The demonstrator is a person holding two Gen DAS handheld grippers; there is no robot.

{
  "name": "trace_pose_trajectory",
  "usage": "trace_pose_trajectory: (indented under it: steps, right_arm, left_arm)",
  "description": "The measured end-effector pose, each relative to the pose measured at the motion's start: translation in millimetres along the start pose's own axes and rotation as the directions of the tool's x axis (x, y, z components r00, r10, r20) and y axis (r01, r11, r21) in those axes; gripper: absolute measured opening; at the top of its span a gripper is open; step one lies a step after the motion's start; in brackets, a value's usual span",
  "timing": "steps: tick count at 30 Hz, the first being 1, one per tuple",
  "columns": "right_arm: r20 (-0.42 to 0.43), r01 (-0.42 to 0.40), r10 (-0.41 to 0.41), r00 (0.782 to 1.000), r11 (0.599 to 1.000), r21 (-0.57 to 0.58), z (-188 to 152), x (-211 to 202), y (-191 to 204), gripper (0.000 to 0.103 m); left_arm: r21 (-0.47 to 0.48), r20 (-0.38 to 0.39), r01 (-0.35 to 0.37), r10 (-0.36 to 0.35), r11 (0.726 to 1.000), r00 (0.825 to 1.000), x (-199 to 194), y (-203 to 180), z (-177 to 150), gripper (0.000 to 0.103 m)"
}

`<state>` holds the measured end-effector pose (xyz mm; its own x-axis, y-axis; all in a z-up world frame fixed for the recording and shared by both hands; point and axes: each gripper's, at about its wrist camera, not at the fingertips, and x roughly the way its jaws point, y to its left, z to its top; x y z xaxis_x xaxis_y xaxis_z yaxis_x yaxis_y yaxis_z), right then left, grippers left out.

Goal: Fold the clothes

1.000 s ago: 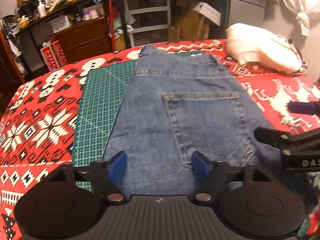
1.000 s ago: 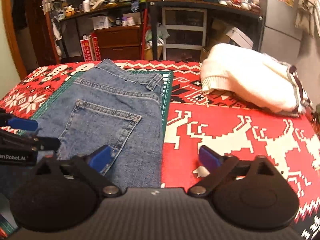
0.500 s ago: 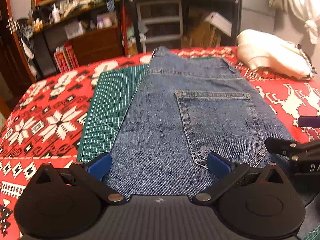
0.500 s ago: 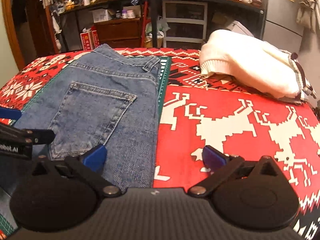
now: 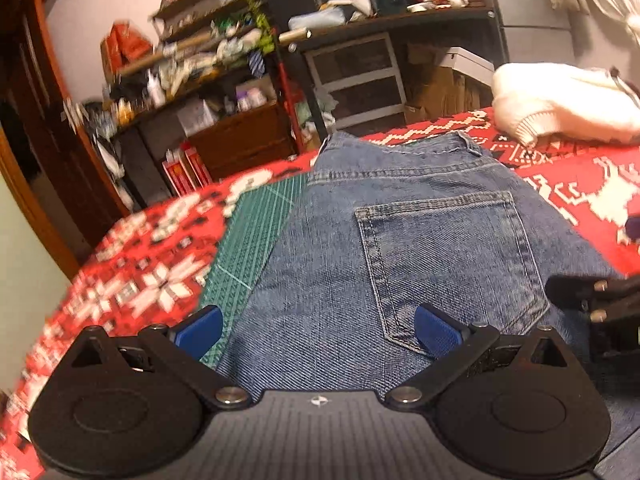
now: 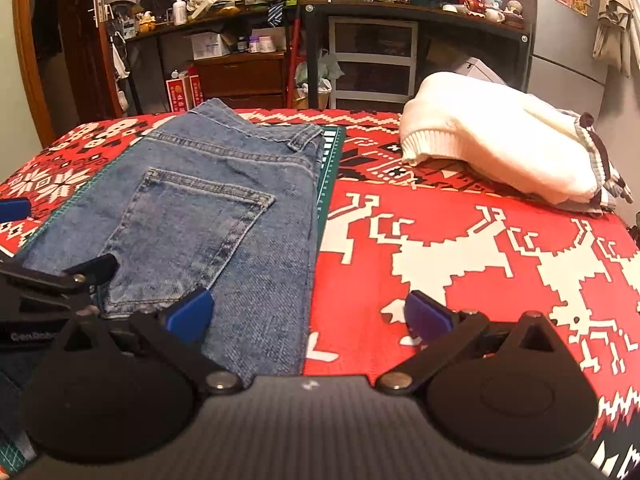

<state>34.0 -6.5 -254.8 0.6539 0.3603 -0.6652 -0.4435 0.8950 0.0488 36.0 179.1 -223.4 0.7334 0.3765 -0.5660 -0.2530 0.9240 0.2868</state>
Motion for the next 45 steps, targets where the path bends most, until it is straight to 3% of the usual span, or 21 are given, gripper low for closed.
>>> trace_pose_trajectory:
  steps: [4, 9, 14, 17, 21, 23, 25, 28, 30, 31, 32, 33, 34, 35, 36, 45]
  right_arm:
    - [0.008, -0.004, 0.004, 1.0, 1.0, 0.0, -1, 0, -1, 0.103]
    - [0.018, -0.007, 0.007, 1.0, 1.0, 0.006, -1, -2, -3, 0.103]
    - [0.027, -0.004, 0.003, 1.0, 0.998, 0.058, 9, -12, -14, 0.103]
    - [0.046, -0.006, 0.002, 0.999, 0.996, 0.085, 18, -21, -20, 0.103]
    - [0.08, -0.02, 0.014, 0.997, 0.996, 0.081, 41, -37, -24, 0.101]
    - [0.095, -0.029, 0.022, 0.995, 0.997, 0.069, 55, -45, -24, 0.095]
    - [0.11, -0.037, 0.03, 0.993, 0.998, 0.056, 68, -52, -24, 0.088]
    - [0.112, -0.069, 0.063, 0.992, 0.996, 0.051, 89, -57, -19, 0.068]
    - [0.096, -0.088, 0.084, 0.992, 0.995, 0.041, 101, -56, -12, 0.05]
    - [0.081, -0.092, 0.089, 0.993, 0.995, 0.031, 107, -55, -8, 0.036]
    - [0.063, -0.095, 0.094, 0.994, 0.995, 0.018, 112, -52, -2, 0.023]
    - [0.047, -0.103, 0.103, 0.994, 0.995, 0.006, 117, -48, 3, 0.019]
    - [0.038, -0.117, 0.118, 0.992, 0.993, -0.006, 121, -45, 9, 0.018]
    - [0.031, -0.133, 0.133, 0.991, 0.991, -0.017, 125, -41, 15, 0.017]
    - [0.021, -0.149, 0.149, 0.989, 0.989, -0.025, 128, -36, 22, 0.017]
    - [-0.083, -0.247, 0.243, 0.967, 0.968, -0.052, 145, 32, 86, 0.015]
  left_arm:
    - [-0.084, -0.042, 0.057, -0.061, 0.995, 0.997, 6, 12, 2, 0.103]
    - [-0.106, -0.058, 0.096, -0.102, 0.99, 0.993, 7, 16, 4, 0.102]
    - [-0.131, -0.091, 0.196, -0.208, 0.972, 0.974, 6, 28, 22, 0.096]
    - [-0.16, -0.073, 0.291, -0.305, 0.943, 0.95, 13, 44, 38, 0.09]
    - [-0.197, -0.045, 0.413, -0.429, 0.889, 0.902, 21, 66, 59, 0.084]
    - [-0.214, -0.029, 0.472, -0.488, 0.855, 0.872, 26, 77, 69, 0.076]
    - [-0.23, -0.012, 0.528, -0.545, 0.818, 0.839, 30, 88, 80, 0.06]
    - [-0.37, 0.03, 0.591, -0.627, 0.717, 0.779, 51, 107, 76, 0.045]
    - [-0.428, 0.061, 0.599, -0.639, 0.677, 0.766, 59, 115, 70, 0.035]
    - [-0.456, 0.077, 0.602, -0.644, 0.656, 0.761, 63, 119, 66, 0.03]
    - [-0.458, 0.074, 0.605, -0.651, 0.651, 0.756, 67, 120, 65, 0.027]
    - [-0.459, 0.068, 0.609, -0.658, 0.647, 0.75, 70, 121, 64, 0.02]
    - [-0.46, 0.063, 0.612, -0.664, 0.643, 0.745, 73, 121, 63, 0.012]
    - [-0.466, 0.056, 0.617, -0.674, 0.634, 0.736, 77, 121, 62, 0.01]
    - [-0.472, 0.049, 0.621, -0.685, 0.626, 0.727, 80, 122, 60, 0.01]
    - [-0.569, 0.004, 0.582, -0.705, 0.581, 0.709, 111, 128, 41, 0.01]
